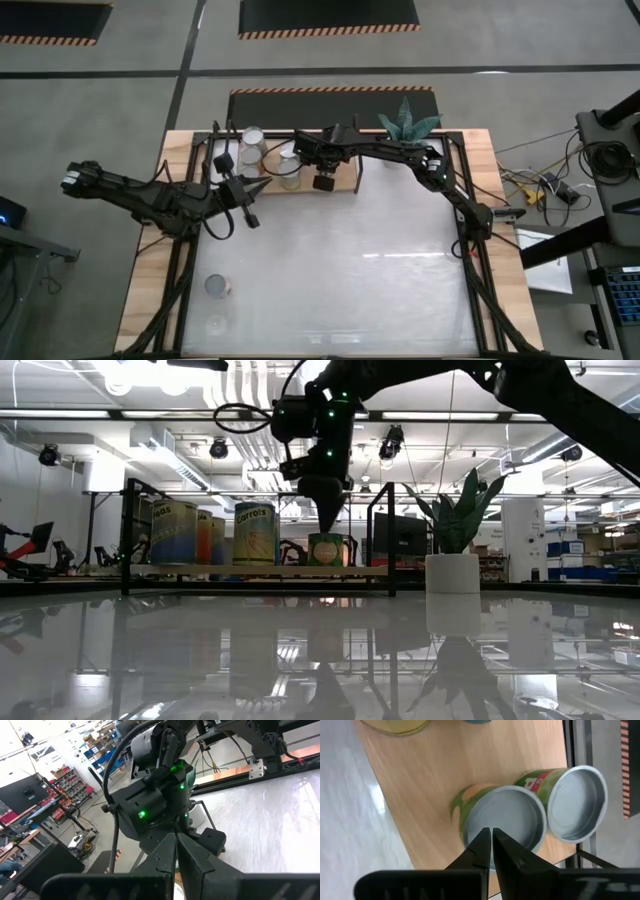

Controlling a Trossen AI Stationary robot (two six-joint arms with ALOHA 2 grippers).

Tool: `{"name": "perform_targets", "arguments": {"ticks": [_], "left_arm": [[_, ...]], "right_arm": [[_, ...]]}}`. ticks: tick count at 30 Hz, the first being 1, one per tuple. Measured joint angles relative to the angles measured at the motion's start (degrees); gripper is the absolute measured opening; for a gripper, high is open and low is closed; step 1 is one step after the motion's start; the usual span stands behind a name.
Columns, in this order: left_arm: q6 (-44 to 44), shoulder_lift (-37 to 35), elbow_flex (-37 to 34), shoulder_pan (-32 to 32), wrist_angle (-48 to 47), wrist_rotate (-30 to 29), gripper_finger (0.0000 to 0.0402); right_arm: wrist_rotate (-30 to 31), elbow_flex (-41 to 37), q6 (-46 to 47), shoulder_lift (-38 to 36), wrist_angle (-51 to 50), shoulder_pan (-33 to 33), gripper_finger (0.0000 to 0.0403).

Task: Pick and place cans onto a shelf
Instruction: Put the canned peaches on the shelf, then put the canned meatballs on the shelf

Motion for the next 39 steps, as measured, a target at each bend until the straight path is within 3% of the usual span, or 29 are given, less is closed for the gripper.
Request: {"name": "perform_targets", "arguments": {"ticks": [23, 28, 39], "left_arm": [[-0.02, 0.0, 0.02, 0.0, -0.01, 0.0, 0.0], [-0.06, 0.0, 0.02, 0.01, -0.02, 0.0, 0.0], [-3.99, 0.0, 0.02, 0.01, -0.07, 0.01, 0.0]], "right_arm": [[0.09, -0.12, 1.13, -0.26, -0.4, 0.0, 0.0009], [0.21, 0.66, 1.61, -3.35, -0.3, 0.68, 0.0009], [0.07, -0.71, 2.52, -11.92, 0.88, 12.56, 0.0009]]}}
